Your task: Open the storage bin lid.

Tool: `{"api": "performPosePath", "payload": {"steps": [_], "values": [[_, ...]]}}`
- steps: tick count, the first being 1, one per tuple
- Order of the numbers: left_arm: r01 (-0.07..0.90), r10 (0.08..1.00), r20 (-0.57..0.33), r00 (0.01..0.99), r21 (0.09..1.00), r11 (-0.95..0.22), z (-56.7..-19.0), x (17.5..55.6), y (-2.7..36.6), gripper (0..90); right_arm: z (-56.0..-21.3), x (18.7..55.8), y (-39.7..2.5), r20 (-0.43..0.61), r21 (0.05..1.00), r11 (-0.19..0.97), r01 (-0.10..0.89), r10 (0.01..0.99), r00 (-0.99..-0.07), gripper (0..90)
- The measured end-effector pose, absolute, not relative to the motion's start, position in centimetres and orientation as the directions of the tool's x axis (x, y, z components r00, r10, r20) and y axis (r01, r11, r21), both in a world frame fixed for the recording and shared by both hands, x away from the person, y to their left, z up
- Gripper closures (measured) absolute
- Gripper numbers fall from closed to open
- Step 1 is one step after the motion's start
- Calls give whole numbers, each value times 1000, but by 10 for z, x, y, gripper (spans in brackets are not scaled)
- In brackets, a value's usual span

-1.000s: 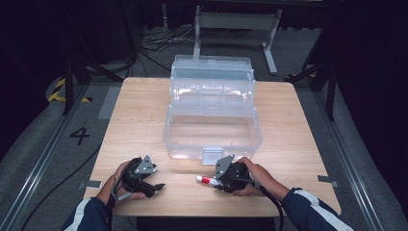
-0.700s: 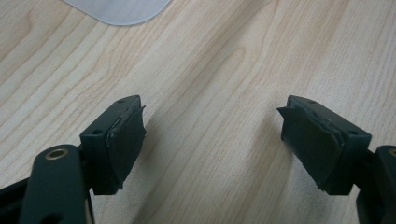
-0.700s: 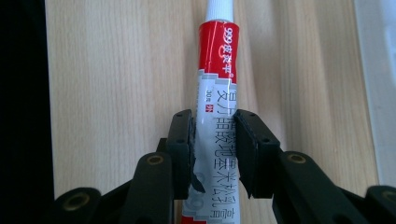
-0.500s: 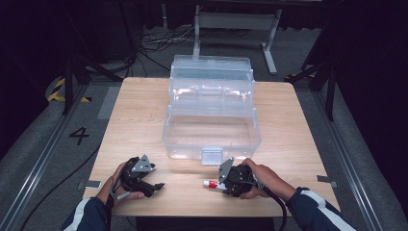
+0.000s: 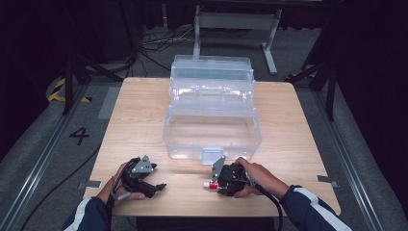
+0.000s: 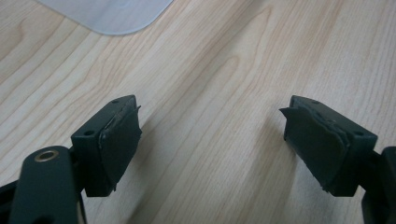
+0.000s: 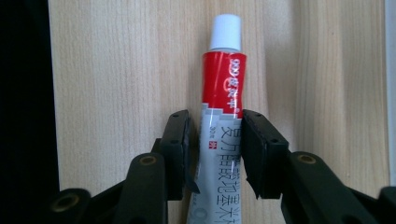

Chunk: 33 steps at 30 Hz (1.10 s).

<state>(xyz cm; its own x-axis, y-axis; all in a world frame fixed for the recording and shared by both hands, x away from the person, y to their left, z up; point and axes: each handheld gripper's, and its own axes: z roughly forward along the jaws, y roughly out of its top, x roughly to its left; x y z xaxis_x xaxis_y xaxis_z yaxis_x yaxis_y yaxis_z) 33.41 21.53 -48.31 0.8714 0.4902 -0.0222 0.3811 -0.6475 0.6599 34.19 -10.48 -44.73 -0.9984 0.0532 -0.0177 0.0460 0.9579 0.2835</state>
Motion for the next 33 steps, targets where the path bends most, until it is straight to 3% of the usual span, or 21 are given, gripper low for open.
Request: {"api": "performPosePath", "payload": {"steps": [4, 33], "values": [[367, 483, -20, 875, 678, -637, -485, 334, 216, 169, -448, 343, -107, -13, 299, 953, 41, 48, -999, 702], [366, 481, -26, 877, 683, -632, -487, 336, 215, 155, -412, 346, -148, -64, 384, 921, 61, 92, -994, 707]]}}
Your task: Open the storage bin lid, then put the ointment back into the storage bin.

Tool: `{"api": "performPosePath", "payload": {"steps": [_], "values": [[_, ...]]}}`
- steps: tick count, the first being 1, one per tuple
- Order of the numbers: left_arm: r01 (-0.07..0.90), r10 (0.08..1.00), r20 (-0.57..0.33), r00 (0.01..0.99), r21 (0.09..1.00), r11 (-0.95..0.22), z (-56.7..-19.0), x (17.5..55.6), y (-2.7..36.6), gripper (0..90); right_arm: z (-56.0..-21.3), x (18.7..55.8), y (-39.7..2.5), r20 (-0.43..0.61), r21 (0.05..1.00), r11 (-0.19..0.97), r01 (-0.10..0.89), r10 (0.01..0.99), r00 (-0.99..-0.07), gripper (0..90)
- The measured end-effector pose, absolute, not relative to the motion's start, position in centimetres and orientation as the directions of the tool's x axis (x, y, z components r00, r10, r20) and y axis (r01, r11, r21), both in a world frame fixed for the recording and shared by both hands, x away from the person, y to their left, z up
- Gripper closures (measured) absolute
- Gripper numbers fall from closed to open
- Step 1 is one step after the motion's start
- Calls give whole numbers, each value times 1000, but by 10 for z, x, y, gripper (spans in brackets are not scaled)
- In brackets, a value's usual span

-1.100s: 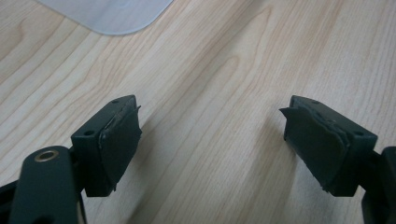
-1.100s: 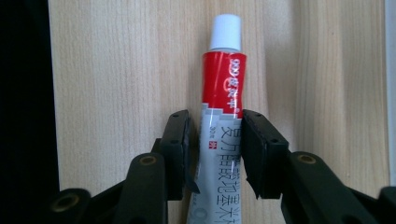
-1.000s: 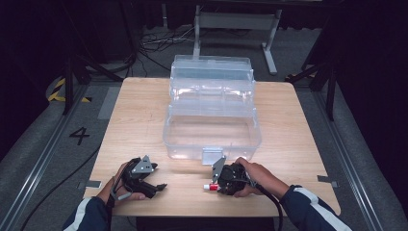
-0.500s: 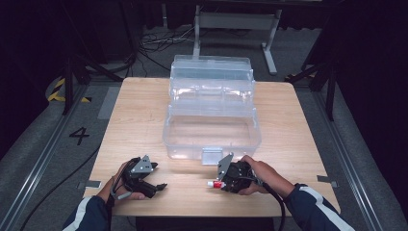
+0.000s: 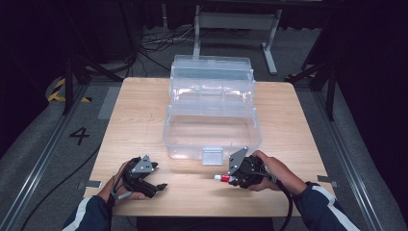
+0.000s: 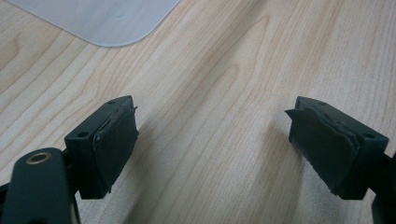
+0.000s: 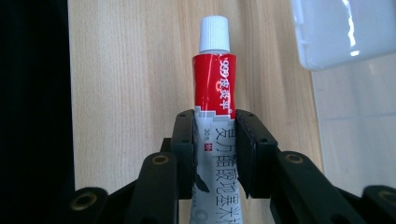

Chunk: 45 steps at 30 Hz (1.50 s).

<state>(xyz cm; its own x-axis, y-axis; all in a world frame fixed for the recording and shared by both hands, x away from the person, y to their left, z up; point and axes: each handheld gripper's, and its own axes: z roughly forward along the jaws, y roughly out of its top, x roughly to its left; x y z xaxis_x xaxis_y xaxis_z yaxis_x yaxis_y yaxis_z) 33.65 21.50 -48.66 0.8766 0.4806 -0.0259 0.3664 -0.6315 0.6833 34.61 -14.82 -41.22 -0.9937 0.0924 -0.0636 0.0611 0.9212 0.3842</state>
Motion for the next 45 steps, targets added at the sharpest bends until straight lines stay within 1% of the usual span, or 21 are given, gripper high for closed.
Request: {"api": "performPosePath", "payload": {"steps": [1, 10, 12, 14, 17, 23, 30, 45], "values": [[365, 480, -25, 877, 683, -633, -487, 337, 215, 155, -411, 345, -149, -56, 379, 923, 70, 98, -994, 707], [365, 481, -23, 876, 684, -632, -487, 337, 215, 154, -400, 342, -154, -83, 407, 913, 44, 85, -993, 707], [365, 481, -24, 876, 684, -632, -487, 337, 215, 153, -398, 342, -155, -82, 398, 915, 57, 98, -992, 707], [365, 481, -24, 876, 684, -631, -487, 337, 215, 154, -396, 344, -157, -94, 410, 911, 38, 84, -992, 707], [365, 481, -23, 876, 684, -632, -487, 337, 215, 154, -394, 345, -160, -77, 418, 907, 57, 97, -992, 707], [364, 480, -21, 877, 682, -635, -486, 337, 215, 153, -388, 346, -173, -85, 444, 893, 72, 122, -989, 706], [364, 479, -23, 878, 683, -634, -487, 337, 215, 151, -378, 344, -174, -111, 450, 891, 51, 113, -987, 706], [364, 479, -23, 877, 684, -633, -487, 337, 214, 151, -338, 348, -182, -190, 466, 884, 32, 136, -972, 706]]}}
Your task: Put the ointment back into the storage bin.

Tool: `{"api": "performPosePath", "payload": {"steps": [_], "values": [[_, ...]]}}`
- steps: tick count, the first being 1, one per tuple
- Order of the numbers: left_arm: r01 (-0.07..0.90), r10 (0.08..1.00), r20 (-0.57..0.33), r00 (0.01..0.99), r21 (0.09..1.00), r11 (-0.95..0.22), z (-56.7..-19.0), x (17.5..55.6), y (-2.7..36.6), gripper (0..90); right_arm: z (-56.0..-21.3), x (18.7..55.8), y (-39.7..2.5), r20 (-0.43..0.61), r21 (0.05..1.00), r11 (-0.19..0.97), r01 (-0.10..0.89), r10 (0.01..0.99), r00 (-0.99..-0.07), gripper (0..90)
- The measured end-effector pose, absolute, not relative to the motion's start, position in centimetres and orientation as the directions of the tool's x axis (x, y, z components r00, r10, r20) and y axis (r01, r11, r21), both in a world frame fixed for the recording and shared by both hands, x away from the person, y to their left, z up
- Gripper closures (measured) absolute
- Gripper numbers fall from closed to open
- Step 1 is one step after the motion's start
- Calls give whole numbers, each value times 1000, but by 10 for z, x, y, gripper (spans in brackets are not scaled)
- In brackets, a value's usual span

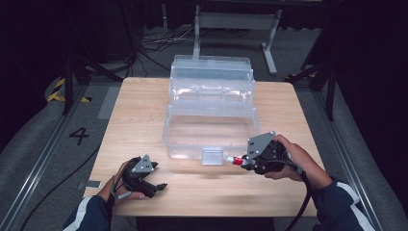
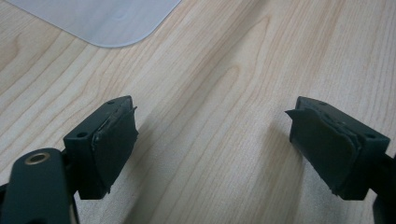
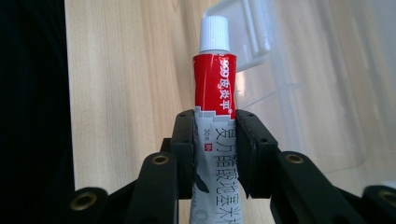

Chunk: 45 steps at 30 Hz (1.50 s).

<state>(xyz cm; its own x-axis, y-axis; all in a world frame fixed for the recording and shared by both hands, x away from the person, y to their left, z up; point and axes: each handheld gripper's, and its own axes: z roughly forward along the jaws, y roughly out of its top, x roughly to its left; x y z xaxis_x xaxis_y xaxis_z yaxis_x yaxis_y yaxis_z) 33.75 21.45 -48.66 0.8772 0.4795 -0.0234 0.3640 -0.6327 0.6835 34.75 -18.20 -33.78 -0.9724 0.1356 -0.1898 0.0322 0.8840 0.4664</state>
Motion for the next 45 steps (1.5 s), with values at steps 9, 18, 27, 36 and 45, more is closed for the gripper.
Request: {"api": "performPosePath", "payload": {"steps": [9, 18, 27, 36, 45], "values": [[366, 483, -22, 875, 684, -632, -487, 337, 214, 151, -320, 354, -181, -226, 468, 883, 15, 137, -964, 706], [367, 485, -23, 874, 684, -630, -487, 337, 214, 151, -310, 366, -174, -244, 453, 891, 22, 147, -959, 706], [368, 484, -23, 875, 683, -631, -487, 337, 214, 151, -307, 377, -165, -253, 430, 902, 22, 144, -957, 706], [368, 486, -23, 874, 685, -629, -487, 337, 214, 151, -304, 389, -153, -234, 421, 907, 15, 124, -964, 706], [368, 486, -23, 874, 685, -629, -487, 337, 214, 151, -312, 414, -141, -228, 385, 922, 42, 140, -964, 706]]}}
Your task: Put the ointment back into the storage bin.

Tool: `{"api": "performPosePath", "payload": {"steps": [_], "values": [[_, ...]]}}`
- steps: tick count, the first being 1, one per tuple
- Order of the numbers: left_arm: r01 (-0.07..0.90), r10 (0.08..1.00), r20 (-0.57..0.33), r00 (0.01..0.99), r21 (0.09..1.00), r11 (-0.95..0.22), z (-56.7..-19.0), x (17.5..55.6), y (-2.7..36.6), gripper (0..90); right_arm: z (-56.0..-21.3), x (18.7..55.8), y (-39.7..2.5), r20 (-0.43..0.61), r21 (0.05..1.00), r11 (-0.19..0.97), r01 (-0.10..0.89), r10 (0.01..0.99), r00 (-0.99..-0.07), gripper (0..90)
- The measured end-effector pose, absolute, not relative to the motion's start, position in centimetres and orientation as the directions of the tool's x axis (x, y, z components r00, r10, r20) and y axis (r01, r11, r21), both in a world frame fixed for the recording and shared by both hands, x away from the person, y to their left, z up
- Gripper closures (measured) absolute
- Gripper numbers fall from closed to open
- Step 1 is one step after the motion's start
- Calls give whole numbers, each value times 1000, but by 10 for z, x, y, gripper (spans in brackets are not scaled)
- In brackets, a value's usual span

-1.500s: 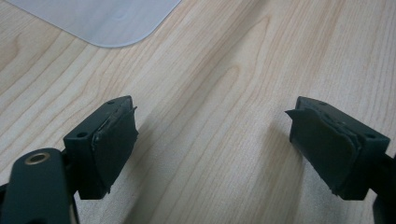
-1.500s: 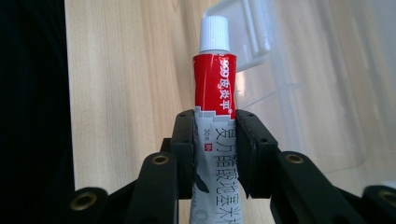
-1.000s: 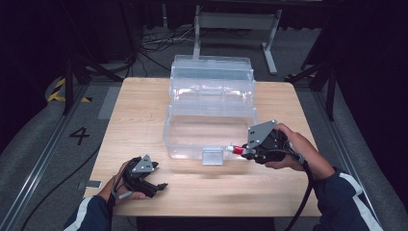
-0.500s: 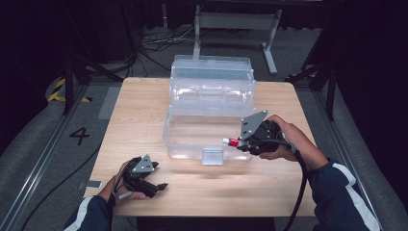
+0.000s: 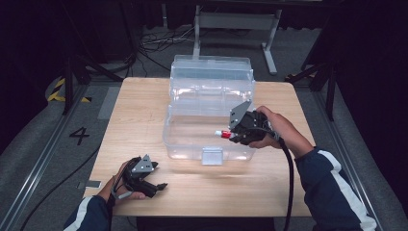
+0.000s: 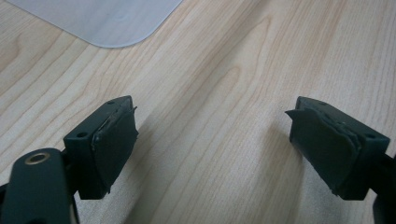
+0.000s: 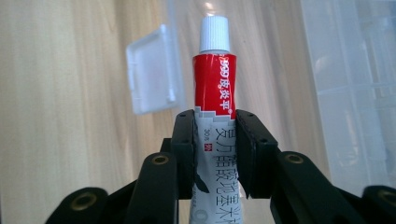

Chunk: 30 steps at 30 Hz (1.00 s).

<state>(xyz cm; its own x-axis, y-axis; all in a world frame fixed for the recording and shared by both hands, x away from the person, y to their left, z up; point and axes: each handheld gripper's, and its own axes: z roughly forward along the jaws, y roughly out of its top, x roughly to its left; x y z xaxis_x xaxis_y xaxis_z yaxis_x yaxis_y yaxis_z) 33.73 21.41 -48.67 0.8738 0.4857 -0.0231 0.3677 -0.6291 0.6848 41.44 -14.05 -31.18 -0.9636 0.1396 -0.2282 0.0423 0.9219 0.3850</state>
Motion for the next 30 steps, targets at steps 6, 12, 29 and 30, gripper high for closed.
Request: {"api": "performPosePath", "payload": {"steps": [6, 12, 29, 30], "values": [[367, 485, -23, 874, 685, -630, -487, 337, 214, 151, -323, 434, -135, -234, 329, 942, 67, 150, -960, 706], [364, 483, -21, 876, 684, -632, -487, 338, 214, 151, -339, 449, -131, -203, 294, 952, 83, 147, -968, 706], [371, 487, -26, 873, 684, -628, -487, 337, 214, 151, -371, 468, -124, -167, 191, 977, 97, 130, -977, 706], [371, 487, -26, 873, 684, -629, -487, 337, 214, 151, -377, 470, -123, -155, 181, 978, 102, 131, -979, 706]]}}
